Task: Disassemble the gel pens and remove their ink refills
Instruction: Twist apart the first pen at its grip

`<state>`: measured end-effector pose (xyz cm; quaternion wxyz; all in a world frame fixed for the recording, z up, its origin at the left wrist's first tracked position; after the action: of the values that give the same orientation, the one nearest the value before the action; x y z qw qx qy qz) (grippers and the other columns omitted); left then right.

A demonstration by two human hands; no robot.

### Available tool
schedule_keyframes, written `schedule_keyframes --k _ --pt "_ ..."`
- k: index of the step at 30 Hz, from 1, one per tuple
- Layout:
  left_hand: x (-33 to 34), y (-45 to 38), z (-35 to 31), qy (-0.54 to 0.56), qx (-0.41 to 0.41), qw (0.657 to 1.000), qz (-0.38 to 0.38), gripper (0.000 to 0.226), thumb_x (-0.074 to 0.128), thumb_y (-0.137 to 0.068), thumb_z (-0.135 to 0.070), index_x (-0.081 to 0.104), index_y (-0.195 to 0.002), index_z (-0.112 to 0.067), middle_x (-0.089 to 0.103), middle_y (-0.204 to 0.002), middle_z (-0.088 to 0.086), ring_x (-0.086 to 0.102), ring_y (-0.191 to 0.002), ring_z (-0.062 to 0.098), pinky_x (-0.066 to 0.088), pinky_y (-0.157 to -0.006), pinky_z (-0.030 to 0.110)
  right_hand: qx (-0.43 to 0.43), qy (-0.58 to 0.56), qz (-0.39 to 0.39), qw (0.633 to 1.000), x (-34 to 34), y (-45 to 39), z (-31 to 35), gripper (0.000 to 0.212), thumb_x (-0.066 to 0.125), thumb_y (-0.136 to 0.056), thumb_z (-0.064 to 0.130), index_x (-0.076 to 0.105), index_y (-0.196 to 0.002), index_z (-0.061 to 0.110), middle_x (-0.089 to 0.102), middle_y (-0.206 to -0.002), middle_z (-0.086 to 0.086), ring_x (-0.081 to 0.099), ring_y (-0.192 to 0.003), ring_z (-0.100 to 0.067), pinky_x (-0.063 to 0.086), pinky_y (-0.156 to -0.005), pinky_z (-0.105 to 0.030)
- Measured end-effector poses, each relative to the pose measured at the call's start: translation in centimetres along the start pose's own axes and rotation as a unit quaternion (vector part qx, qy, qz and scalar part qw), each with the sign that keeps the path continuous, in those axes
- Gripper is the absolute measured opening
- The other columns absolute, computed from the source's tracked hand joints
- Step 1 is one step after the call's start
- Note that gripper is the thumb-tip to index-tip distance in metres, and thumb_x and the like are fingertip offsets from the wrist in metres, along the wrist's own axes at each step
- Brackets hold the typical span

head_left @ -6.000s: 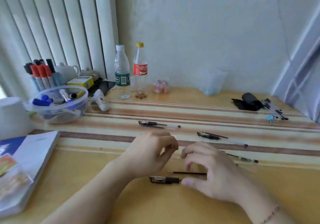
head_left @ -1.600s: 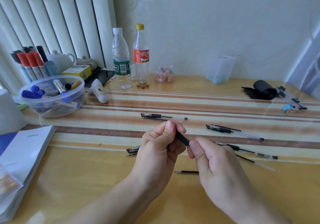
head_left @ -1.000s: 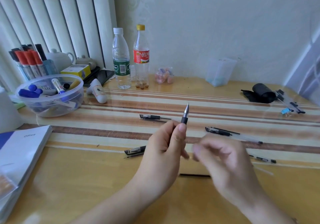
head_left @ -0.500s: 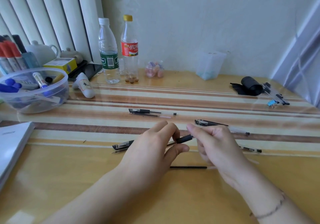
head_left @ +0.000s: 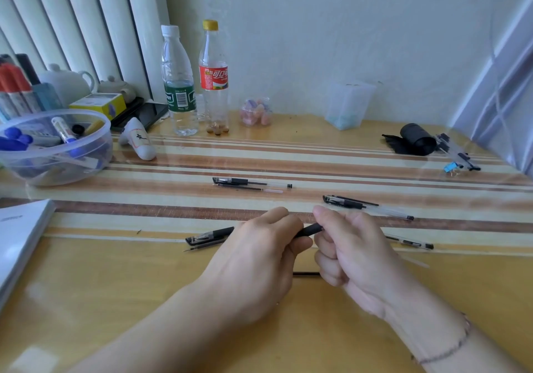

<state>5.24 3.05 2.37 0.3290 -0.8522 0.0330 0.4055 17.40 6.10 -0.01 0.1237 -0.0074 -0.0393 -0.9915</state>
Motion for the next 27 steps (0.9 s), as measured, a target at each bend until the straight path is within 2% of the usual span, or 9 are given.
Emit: schedule_keyframes --k 3,7,9,11,13,15,17,22,27 --pt "0.0 -0.2 0.2 0.028 -0.008 1.0 0.013 0.027 0.047 -0.094 -0.022 0.042 -0.07 -0.012 0.042 -0.068 -0.003 0.037 -0.06 0.02 0.035 -0.053 0.035 -0.019 0.005 -0.002 1.0 0.0 -0.1 -0.1 0.047 0.042 -0.101 0.023 0.029 -0.056 0.018 0.012 -0.053 -0.003 0.013 -0.042 -0.014 0.021 -0.038 -0.021" --pt "0.0 -0.4 0.8 0.067 -0.016 0.997 0.035 0.033 0.052 -0.095 -0.019 0.036 -0.066 -0.017 0.037 -0.062 -0.009 0.035 -0.059 0.012 0.025 -0.054 0.018 -0.04 0.027 0.004 0.999 0.0 -0.2 0.0 0.044 0.042 -0.101 0.022 0.035 -0.06 0.008 0.015 -0.05 -0.002 0.016 -0.039 -0.014 0.024 -0.038 -0.02" --pt "-0.1 -0.5 1.0 0.061 -0.021 0.997 0.028 0.028 0.055 -0.094 -0.023 0.04 -0.07 -0.023 0.039 -0.067 -0.012 0.038 -0.06 0.008 0.026 -0.055 0.015 -0.035 0.027 -0.004 0.999 0.0 -0.3 0.1 0.044 0.043 -0.101 0.023 0.035 -0.06 0.008 0.015 -0.05 -0.003 0.016 -0.04 -0.015 0.024 -0.037 -0.021" --pt "-0.4 -0.5 1.3 0.024 -0.035 0.999 -0.014 0.015 0.064 -0.088 -0.031 0.052 -0.083 -0.024 0.046 -0.074 -0.015 0.044 -0.059 0.007 0.035 -0.055 0.017 -0.011 0.015 -0.021 1.0 -0.3 -0.5 0.0 0.046 0.044 -0.101 0.023 0.031 -0.057 0.016 0.014 -0.051 -0.004 0.014 -0.042 -0.016 0.021 -0.038 -0.022" --pt "-0.8 -0.7 1.2 -0.018 -0.04 0.998 -0.053 0.017 0.069 -0.082 -0.033 0.06 -0.086 -0.019 0.052 -0.072 -0.012 0.047 -0.054 0.011 0.044 -0.05 0.026 0.02 -0.005 -0.036 0.999 -0.5 -0.7 -0.2 0.048 0.045 -0.1 0.024 0.028 -0.056 0.02 0.014 -0.051 -0.001 0.014 -0.043 -0.016 0.019 -0.039 -0.022" --pt "-0.9 -0.8 0.6 -0.041 -0.02 0.997 -0.059 0.019 0.062 -0.086 -0.032 0.065 -0.079 -0.014 0.053 -0.062 -0.006 0.047 -0.048 0.022 0.041 -0.041 0.031 0.032 -0.025 -0.037 0.998 -0.5 -0.7 -0.3 0.048 0.045 -0.1 0.025 0.027 -0.055 0.021 0.015 -0.049 0.001 0.015 -0.042 -0.015 0.019 -0.039 -0.02" --pt "-0.9 -0.8 0.3 -0.055 -0.005 0.997 -0.055 0.027 0.052 -0.09 -0.031 0.067 -0.076 -0.013 0.045 -0.055 -0.005 0.042 -0.045 0.025 0.033 -0.037 0.028 0.026 -0.04 -0.034 0.998 -0.4 -0.6 -0.2 0.049 0.045 -0.099 0.024 0.027 -0.054 0.021 0.016 -0.049 0.002 0.015 -0.042 -0.015 0.019 -0.039 -0.021" --pt "-0.7 -0.8 0.0 -0.011 -0.017 0.999 -0.033 0.03 0.051 -0.091 -0.024 0.055 -0.064 -0.01 0.036 -0.05 -0.003 0.033 -0.048 0.025 0.027 -0.044 0.029 -0.004 -0.043 -0.017 0.999 -0.2 -0.2 0.2 0.055 0.043 -0.1 0.023 0.032 -0.047 0.024 0.014 -0.049 0.0 0.015 -0.042 -0.014 0.019 -0.039 -0.022" --pt "-0.8 -0.4 0.2 0.031 -0.062 0.998 0.007 0.029 0.046 -0.09 -0.031 0.058 -0.068 -0.018 0.038 -0.044 0.001 0.037 -0.049 0.025 0.024 -0.044 0.024 -0.053 -0.014 -0.001 0.998 0.1 0.1 0.5 0.053 0.041 -0.101 0.021 0.03 -0.049 0.023 0.013 -0.049 0.0 0.015 -0.039 -0.014 0.023 -0.038 -0.022"
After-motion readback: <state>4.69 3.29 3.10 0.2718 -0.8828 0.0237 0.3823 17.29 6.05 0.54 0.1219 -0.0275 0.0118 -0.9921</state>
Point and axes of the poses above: each hand's wrist, its own y-axis away from the middle knuckle, its own x-axis out of the palm, z = x × y, the point moved 6 cm from there along -y, towards the middle knuckle
